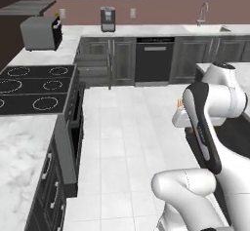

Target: Pick up the metallic utensils from the counter and place them in the open drawer. Make sure not to pick up any wooden utensils.

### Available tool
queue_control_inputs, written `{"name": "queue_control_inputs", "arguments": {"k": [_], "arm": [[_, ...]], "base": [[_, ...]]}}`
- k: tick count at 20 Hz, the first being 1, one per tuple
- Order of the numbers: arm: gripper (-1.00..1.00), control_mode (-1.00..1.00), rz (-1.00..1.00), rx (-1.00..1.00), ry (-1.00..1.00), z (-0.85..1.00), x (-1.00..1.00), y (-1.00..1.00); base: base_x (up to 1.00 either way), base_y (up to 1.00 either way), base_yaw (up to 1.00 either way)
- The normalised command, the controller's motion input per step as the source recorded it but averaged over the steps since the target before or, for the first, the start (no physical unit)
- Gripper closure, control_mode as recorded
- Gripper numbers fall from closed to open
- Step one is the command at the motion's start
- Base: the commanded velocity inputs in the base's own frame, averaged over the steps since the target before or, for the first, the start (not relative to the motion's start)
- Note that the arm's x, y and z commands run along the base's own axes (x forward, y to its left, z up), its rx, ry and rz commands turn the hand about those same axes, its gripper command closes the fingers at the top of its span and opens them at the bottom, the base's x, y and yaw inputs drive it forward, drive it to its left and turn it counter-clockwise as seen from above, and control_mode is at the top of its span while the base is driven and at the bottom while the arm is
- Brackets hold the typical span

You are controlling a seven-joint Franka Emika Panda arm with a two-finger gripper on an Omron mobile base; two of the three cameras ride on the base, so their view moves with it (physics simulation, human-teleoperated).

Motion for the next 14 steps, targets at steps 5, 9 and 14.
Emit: {"name": "queue_control_inputs", "arguments": {"k": [5, 9, 14], "arm": [[1.0, 1.0, 0.0, 0.0, 0.0, 0.0, 0.0, 0.0], [1.0, 1.0, 0.0, 0.0, 0.0, 0.0, 0.0, 0.0], [1.0, 1.0, 0.0, 0.0, 0.0, 0.0, 0.0, 0.0]], "base": [[1.0, -0.08, 0.18], [1.0, 0.0, 0.36], [1.0, 0.0, 0.37]]}}
